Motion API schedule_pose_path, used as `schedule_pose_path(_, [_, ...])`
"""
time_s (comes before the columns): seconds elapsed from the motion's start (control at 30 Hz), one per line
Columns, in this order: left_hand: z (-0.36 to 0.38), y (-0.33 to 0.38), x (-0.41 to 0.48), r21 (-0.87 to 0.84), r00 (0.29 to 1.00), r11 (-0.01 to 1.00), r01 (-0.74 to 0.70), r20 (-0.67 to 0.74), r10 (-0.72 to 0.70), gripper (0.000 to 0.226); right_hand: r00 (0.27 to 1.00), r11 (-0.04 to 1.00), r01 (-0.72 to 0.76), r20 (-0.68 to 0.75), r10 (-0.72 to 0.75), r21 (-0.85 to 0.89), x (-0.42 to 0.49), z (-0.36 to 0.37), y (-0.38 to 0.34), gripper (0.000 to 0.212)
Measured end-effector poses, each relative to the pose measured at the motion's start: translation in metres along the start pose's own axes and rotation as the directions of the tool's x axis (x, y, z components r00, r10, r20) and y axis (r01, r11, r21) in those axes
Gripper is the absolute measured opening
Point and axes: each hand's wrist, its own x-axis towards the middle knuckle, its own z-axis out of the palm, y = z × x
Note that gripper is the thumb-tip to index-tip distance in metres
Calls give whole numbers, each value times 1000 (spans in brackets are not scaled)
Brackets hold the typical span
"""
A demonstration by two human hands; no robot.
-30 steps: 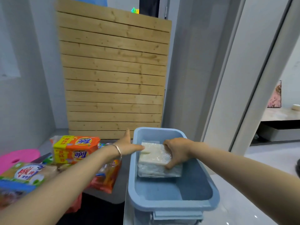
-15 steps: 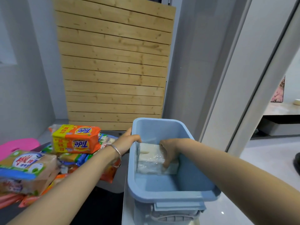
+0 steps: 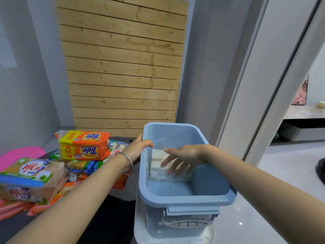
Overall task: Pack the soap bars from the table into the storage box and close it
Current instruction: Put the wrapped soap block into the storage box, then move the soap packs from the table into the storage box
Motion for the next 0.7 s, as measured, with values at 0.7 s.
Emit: schedule_pose_path(0.7, [-93,-24,-69,163,968,978,-129,-194,160,54,770,821,571,-330,-546,-26,-65,20,-84,30])
